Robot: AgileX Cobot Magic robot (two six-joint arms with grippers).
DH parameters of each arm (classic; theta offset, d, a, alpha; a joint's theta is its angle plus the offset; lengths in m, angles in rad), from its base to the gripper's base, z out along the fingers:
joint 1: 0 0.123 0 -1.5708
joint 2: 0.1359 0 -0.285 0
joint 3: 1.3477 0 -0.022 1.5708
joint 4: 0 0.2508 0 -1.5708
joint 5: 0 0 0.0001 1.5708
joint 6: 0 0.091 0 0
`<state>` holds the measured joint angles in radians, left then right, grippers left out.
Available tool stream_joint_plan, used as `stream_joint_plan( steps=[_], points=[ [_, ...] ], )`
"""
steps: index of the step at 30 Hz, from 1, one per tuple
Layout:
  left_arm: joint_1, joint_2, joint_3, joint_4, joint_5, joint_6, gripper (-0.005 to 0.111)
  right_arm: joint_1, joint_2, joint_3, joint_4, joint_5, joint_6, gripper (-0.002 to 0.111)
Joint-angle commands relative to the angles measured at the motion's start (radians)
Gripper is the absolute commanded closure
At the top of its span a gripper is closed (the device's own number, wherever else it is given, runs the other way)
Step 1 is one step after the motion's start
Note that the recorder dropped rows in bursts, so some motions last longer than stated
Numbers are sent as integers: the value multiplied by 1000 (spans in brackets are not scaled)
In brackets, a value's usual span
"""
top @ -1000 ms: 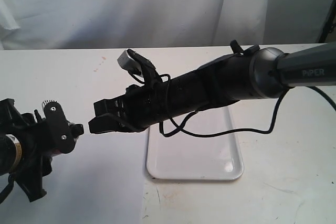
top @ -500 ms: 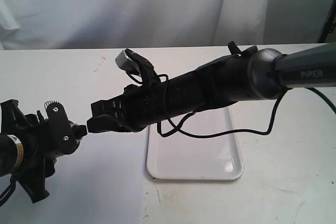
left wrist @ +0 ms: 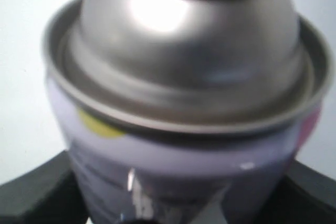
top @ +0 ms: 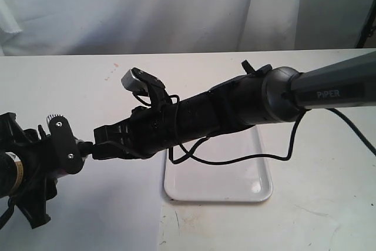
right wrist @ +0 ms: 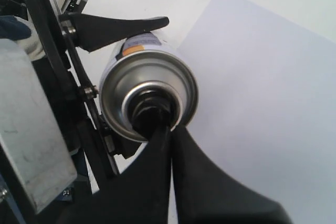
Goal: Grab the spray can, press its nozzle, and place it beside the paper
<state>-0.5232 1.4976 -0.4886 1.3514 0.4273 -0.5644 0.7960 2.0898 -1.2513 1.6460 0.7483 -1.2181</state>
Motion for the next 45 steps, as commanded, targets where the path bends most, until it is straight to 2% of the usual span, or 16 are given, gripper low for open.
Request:
stream_joint_plan(
  steps=[1, 18, 23, 28, 35, 42, 45],
  points=[
    [-5, -4, -6, 11, -26, 0, 107, 7, -1, -4, 19, 14, -17, 108],
    [-5, -4, -6, 11, -27, 0, 107, 7, -4, -4, 7, 14, -7, 108],
    [-5, -4, -6, 11, -4, 0, 107, -20, -26, 2, -67, -20, 55, 108],
    [-5, -6, -6, 11, -8, 0, 107, -64, -154, 73, -175, -234, 102, 108],
    [-5, -6, -6, 12, -53, -29, 107, -106, -345, 218, -183, -387, 28, 108],
    [-4, -45, -28, 12, -143, -158, 107, -106, -575, 436, 14, -713, -216, 108],
    [-4, -72, -44, 12, -178, -229, 107, -106, -681, 488, 15, -781, -234, 108]
  ],
)
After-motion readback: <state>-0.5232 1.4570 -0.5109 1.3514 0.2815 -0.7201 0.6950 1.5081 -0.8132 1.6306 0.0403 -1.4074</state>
